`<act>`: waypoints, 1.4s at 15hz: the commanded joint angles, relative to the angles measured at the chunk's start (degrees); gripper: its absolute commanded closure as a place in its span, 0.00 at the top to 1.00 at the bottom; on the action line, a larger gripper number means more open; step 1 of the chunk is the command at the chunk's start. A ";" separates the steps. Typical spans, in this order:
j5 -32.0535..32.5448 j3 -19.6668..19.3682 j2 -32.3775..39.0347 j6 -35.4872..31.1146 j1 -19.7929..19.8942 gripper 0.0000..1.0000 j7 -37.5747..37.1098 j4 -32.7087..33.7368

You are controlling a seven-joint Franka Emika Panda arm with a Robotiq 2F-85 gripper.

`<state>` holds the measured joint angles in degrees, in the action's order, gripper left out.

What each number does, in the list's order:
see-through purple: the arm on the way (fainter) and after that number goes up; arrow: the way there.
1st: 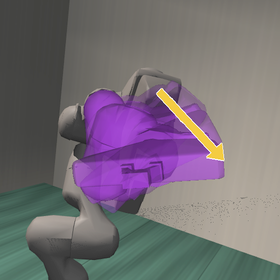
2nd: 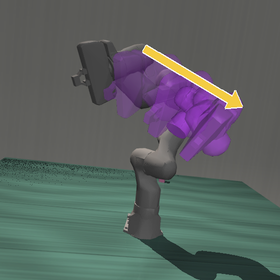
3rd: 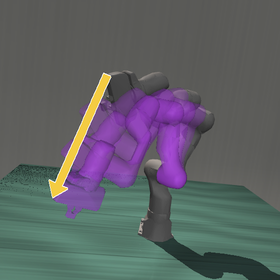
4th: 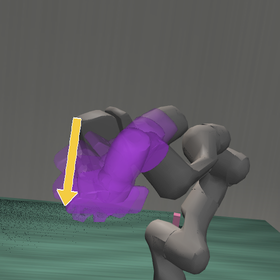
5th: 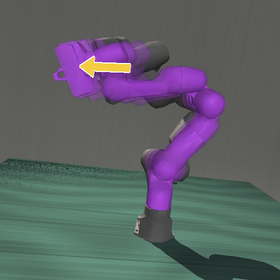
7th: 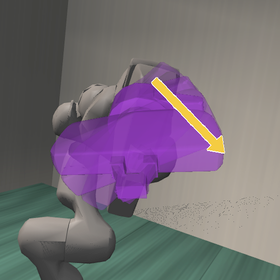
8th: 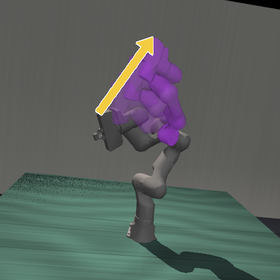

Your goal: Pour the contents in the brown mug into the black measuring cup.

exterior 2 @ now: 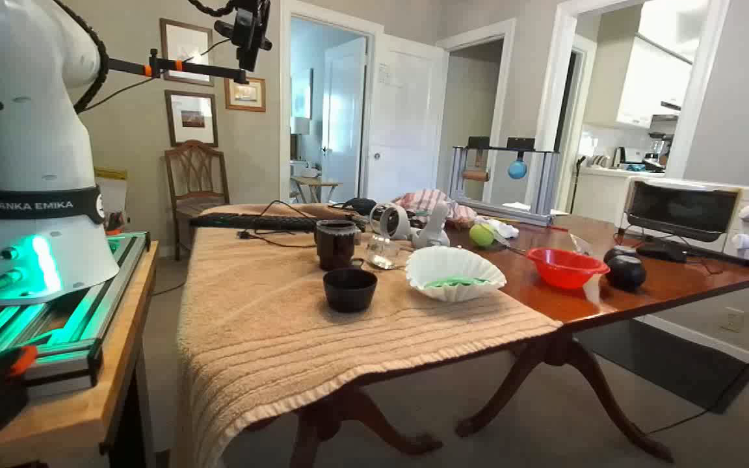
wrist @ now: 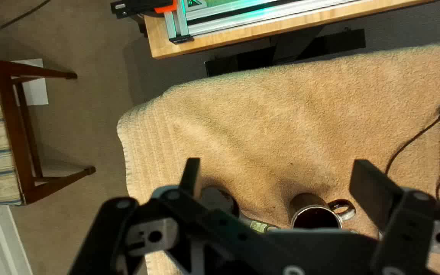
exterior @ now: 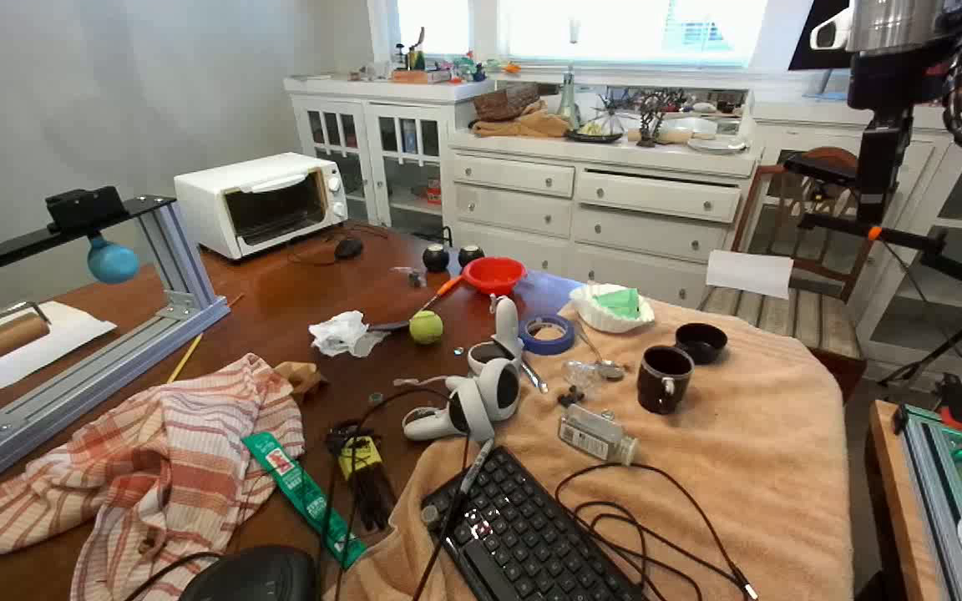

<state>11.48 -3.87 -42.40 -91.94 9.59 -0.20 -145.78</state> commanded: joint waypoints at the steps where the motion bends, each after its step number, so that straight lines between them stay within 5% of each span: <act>1: 0.37 -0.69 -0.01 0.20 -0.91 1.00 -0.48 0.11; 7: 0.37 -0.69 -0.01 0.20 -0.91 1.00 -0.48 0.11; 15: -18.91 1.18 7.36 -12.05 -0.10 1.00 -19.86 1.25; 21: -22.20 6.98 15.06 -25.08 1.14 1.00 -37.99 0.03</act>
<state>-9.11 0.09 -31.27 -112.24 9.84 -30.60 -145.56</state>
